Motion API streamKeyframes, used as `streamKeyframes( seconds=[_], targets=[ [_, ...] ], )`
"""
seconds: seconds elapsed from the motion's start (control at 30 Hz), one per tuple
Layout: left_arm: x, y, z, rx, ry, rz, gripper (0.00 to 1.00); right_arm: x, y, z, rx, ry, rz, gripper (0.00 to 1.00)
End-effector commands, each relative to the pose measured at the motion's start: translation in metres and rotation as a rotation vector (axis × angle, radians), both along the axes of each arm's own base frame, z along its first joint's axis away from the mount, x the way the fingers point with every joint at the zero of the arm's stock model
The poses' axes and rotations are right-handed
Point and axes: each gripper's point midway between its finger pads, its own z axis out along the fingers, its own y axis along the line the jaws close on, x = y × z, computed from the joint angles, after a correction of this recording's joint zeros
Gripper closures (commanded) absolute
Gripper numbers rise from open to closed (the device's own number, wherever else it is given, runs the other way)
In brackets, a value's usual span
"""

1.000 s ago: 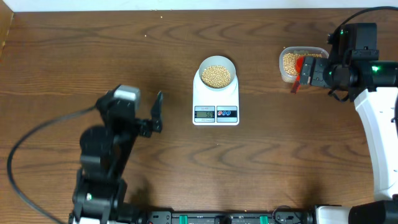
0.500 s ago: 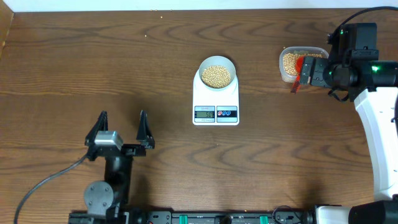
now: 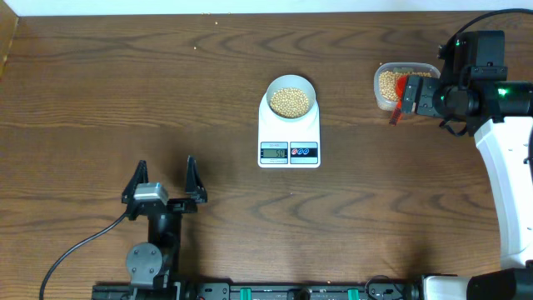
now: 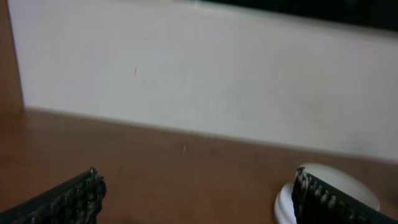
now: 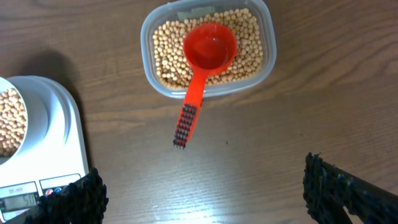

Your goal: Scoop item into bowl and weigh 50g on scale

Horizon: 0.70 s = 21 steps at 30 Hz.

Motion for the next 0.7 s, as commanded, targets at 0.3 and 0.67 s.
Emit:
streamKeyframes(
  seconds=[0.3,0.67],
  targets=[
    [-0.001,0.008,-0.052,0.043,0.209,0.037,0.02,0.001,-0.007,0.009,-0.009,-0.024,-0.016,0.01],
    [-0.002,0.008,-0.063,0.048,0.255,0.037,0.02,0.001,-0.007,0.009,-0.008,-0.024,-0.016,0.01]
  ],
)
